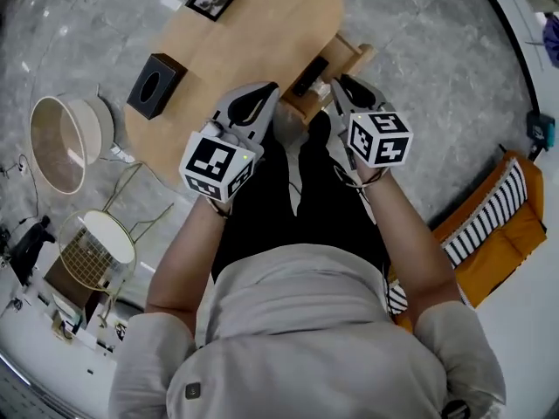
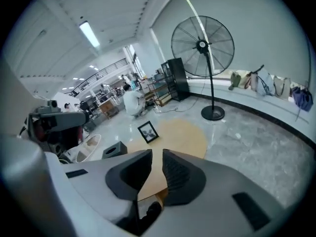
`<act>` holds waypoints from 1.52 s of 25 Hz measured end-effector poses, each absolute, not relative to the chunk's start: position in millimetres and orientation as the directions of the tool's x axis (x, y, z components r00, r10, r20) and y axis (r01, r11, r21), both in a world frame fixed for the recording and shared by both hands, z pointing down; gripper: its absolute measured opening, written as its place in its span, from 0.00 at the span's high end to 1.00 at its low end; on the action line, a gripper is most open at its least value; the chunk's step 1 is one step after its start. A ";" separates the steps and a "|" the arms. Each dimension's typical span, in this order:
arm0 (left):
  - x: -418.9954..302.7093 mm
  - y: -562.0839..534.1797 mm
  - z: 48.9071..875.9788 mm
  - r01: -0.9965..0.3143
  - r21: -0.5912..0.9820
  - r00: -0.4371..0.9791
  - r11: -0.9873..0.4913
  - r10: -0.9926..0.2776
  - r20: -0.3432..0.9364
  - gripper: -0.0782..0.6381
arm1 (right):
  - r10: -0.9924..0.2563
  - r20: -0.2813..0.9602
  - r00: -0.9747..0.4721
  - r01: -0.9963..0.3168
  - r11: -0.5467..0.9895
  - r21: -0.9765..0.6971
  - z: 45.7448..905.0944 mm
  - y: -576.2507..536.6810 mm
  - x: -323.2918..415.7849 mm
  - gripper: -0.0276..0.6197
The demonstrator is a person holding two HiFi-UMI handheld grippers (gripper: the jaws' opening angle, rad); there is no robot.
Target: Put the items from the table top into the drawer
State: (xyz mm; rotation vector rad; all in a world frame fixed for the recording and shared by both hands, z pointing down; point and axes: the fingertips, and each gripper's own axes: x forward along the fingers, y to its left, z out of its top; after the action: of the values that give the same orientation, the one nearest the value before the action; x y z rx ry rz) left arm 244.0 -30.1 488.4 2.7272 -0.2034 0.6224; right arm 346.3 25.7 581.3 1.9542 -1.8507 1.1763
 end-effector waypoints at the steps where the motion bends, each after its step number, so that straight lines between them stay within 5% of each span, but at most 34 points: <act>1: 240.4 -29.3 473.0 -0.212 0.283 0.898 -0.935 -0.072 0.434 0.88 | -0.761 0.639 -0.115 -0.919 -0.164 -0.360 560.2 26.2 341.5 0.83; 15: 230.3 6.8 319.0 -0.214 0.194 0.938 -0.957 -0.145 0.316 0.88 | -0.888 0.380 -0.260 -0.951 0.167 -0.259 337.0 38.1 325.2 0.91; 38: 188.7 67.5 240.1 -0.448 0.096 0.882 -0.889 -0.421 0.213 0.88 | -0.873 0.210 -0.440 -0.898 0.430 -0.094 247.7 99.3 313.3 0.92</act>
State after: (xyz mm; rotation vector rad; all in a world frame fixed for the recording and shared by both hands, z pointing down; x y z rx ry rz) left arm 188.7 67.5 240.1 2.9077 -0.6757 0.2807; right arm 313.3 99.3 247.7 1.5843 -2.5447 0.2895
